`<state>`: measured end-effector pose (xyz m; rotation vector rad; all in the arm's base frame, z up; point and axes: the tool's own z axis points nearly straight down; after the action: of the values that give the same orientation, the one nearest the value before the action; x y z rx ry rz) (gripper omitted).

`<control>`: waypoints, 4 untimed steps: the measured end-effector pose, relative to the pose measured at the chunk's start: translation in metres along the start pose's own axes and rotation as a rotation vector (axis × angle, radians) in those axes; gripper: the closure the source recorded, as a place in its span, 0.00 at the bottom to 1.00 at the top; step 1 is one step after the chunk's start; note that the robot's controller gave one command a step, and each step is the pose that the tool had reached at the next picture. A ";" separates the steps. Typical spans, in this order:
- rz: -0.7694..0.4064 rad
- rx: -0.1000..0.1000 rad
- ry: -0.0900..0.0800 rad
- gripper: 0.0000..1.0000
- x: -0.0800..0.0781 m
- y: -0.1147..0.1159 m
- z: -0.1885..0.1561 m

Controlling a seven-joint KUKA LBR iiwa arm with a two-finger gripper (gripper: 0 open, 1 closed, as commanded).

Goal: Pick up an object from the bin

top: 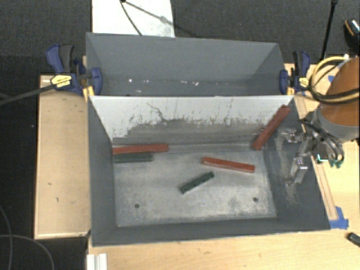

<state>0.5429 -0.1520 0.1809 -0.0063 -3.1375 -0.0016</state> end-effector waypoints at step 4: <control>-0.199 -0.001 -0.010 0.00 -0.045 0.113 0.110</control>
Offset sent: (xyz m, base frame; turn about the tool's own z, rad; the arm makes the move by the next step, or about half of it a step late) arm 0.0269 0.0200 -0.1109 0.1230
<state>0.5876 -0.0388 0.0708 0.3064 -3.1330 -0.0033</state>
